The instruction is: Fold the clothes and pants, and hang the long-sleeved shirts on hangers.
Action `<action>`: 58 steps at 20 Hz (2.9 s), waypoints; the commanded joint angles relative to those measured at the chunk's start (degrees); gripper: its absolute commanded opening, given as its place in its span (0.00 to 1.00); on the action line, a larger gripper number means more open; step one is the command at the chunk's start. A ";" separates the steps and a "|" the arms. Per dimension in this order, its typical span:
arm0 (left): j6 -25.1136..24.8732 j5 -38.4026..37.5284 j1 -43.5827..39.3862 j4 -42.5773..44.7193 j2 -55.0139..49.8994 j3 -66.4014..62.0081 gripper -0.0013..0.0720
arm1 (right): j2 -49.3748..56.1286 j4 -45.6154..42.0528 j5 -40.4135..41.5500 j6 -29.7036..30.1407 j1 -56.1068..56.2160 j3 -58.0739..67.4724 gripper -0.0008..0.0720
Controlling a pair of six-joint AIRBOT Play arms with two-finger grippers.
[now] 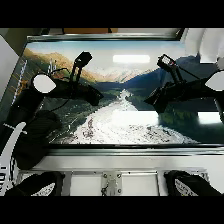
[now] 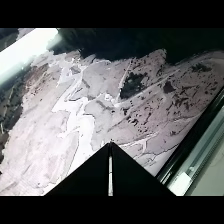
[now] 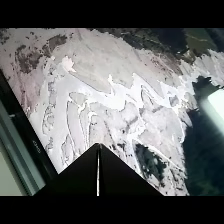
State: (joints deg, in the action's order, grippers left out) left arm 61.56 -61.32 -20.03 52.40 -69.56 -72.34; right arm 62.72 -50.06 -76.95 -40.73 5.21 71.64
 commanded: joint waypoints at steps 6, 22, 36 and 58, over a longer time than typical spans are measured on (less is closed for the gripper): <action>-0.02 0.00 -0.04 0.00 -0.04 -0.04 0.04 | 0.04 0.00 -0.02 -0.02 0.04 0.02 0.04; 29.59 -18.27 27.67 48.41 0.15 9.64 1.00 | 0.04 0.00 -0.02 -0.02 0.04 0.02 0.04; 29.46 -14.05 27.10 44.26 3.13 22.69 0.04 | 0.04 0.00 -0.02 -0.02 0.04 0.02 0.04; 35.54 5.31 -16.37 26.95 -18.58 -24.09 0.59 | -4.66 -11.87 21.97 -25.75 -18.01 0.50 0.04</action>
State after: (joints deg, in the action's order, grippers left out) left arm 96.86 -57.60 -38.59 79.53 -81.54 -90.06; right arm 58.50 -59.64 -57.82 -60.62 -8.38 72.20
